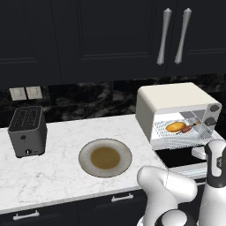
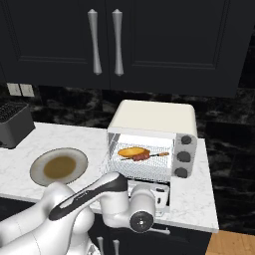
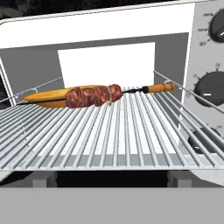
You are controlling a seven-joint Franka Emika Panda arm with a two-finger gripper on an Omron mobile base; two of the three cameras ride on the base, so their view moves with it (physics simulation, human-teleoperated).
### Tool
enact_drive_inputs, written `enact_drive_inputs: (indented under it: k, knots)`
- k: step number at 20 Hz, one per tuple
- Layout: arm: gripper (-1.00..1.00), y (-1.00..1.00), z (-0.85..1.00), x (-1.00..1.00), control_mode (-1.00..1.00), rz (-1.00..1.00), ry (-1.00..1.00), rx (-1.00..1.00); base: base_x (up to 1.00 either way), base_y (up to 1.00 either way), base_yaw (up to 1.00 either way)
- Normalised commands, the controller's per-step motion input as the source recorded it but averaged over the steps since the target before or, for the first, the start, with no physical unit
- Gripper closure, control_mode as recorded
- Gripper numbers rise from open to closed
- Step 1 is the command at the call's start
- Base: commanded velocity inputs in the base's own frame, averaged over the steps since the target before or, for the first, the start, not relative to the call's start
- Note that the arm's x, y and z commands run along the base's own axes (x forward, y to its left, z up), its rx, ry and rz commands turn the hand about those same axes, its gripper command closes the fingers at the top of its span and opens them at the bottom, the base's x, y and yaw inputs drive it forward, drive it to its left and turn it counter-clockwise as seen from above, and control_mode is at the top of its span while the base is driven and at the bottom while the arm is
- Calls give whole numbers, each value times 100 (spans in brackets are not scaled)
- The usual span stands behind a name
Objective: Pick up the kebab skewer and baguette bread, and place them inside the toaster oven. Close the toaster oven door and start by setting the timer.
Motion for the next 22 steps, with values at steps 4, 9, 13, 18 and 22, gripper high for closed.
enact_drive_inputs:
  k: [4,9,13,18,22]
  knots:
    - [-100,0,0,-8,-100,0,0,0,0,0,0]
    - [-100,0,0,-6,-100,0,0,0,0,0,0]
    - [-100,0,6,0,-100,0,0,0,0,0,0]
    - [-100,0,5,0,-100,0,0,0,0,0,0]
    - [-100,0,0,0,-100,0,0,0,0,0,0]
